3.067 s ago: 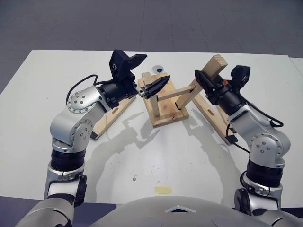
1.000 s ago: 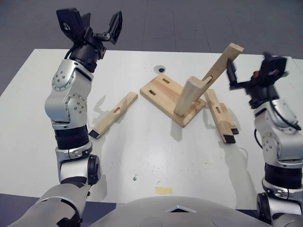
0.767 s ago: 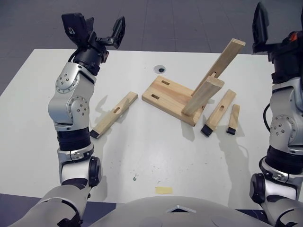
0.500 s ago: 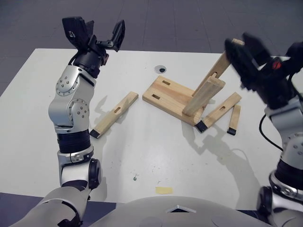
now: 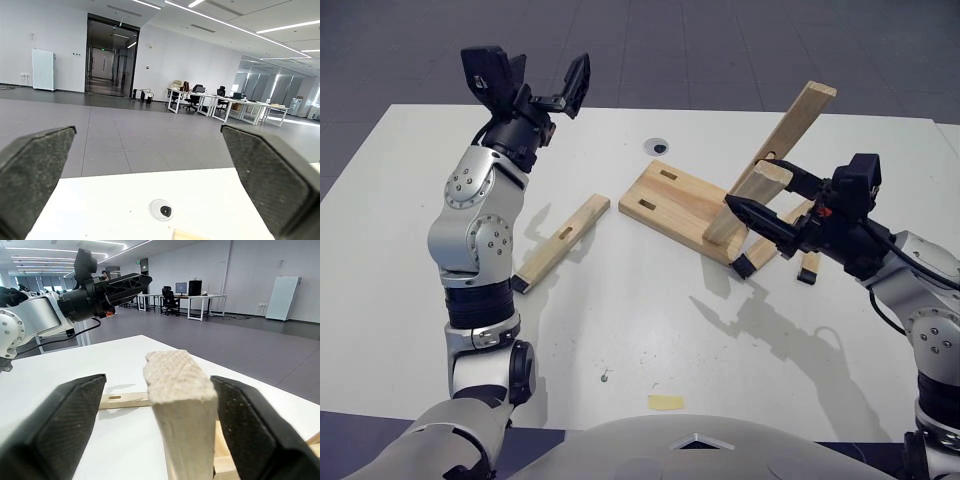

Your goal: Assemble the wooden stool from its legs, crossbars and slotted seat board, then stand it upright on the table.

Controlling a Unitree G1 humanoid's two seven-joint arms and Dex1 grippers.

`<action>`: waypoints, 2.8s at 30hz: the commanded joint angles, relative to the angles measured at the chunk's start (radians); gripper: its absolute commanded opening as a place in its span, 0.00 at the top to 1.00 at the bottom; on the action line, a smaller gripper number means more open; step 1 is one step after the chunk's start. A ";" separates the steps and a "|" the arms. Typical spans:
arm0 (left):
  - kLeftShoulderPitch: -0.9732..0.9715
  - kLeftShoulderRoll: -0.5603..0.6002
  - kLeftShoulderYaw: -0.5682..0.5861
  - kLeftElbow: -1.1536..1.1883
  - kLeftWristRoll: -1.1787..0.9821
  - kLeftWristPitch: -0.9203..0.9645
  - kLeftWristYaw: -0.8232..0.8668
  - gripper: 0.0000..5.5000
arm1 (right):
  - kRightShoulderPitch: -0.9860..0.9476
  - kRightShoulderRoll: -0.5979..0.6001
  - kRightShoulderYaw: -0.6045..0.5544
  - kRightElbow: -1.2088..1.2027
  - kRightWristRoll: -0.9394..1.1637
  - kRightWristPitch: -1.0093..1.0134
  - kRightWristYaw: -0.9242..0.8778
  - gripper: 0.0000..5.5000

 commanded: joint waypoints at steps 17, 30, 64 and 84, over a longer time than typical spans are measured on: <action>-0.008 -0.004 0.005 0.024 -0.003 0.008 -0.028 0.02 | -0.102 -0.224 0.094 0.281 -0.113 -0.030 0.526 0.80; -0.032 -0.008 -0.004 0.065 0.004 -0.007 -0.054 0.02 | -0.259 -0.314 0.250 0.316 -0.095 0.051 0.794 0.80; 0.000 0.004 -0.050 0.022 -0.001 0.038 -0.103 0.02 | -0.215 0.382 0.075 0.486 -0.588 -0.367 -0.348 0.07; 0.040 -0.007 -0.066 0.033 0.030 0.030 -0.097 0.02 | -0.406 0.645 0.125 0.439 -0.403 -0.122 -0.541 0.03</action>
